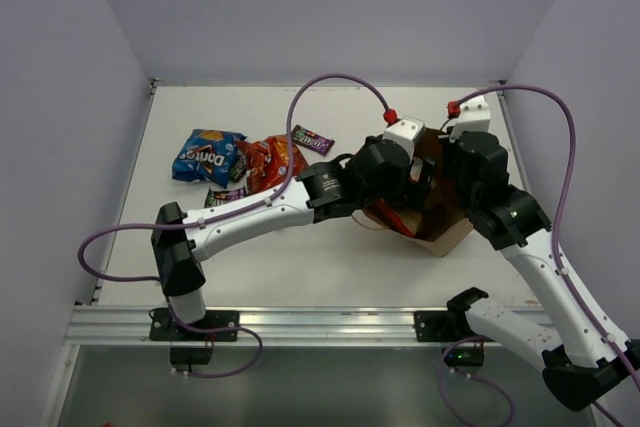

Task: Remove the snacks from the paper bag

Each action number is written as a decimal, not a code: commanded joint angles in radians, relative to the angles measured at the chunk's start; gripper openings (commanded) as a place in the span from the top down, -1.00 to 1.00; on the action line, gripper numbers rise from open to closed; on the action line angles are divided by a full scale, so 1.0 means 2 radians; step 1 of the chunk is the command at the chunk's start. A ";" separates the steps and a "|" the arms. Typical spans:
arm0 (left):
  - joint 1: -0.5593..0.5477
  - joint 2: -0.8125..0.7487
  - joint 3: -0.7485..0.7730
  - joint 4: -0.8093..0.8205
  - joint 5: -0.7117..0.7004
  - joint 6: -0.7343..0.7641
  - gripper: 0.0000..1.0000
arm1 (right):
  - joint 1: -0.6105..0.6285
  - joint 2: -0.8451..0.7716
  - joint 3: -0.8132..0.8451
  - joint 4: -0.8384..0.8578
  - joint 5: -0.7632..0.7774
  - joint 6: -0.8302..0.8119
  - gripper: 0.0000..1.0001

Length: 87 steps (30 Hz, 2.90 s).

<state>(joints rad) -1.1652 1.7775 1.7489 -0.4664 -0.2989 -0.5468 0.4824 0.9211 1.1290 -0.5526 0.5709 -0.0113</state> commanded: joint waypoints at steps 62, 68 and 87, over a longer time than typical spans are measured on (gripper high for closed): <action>0.092 -0.287 0.073 0.044 -0.218 0.060 1.00 | 0.007 0.033 -0.051 -0.017 0.103 0.124 1.00; 0.102 -0.298 0.022 0.098 -0.297 0.126 1.00 | 0.004 0.024 -0.028 -0.042 0.105 0.130 1.00; 0.249 0.028 -0.008 0.387 0.006 -0.023 1.00 | 0.005 -0.033 -0.011 -0.045 0.043 0.102 1.00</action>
<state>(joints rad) -0.6857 1.8244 1.7103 -0.0013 -0.4099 -0.4999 0.4965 0.8745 1.0763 -0.6796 0.6685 0.2153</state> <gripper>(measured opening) 0.032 0.025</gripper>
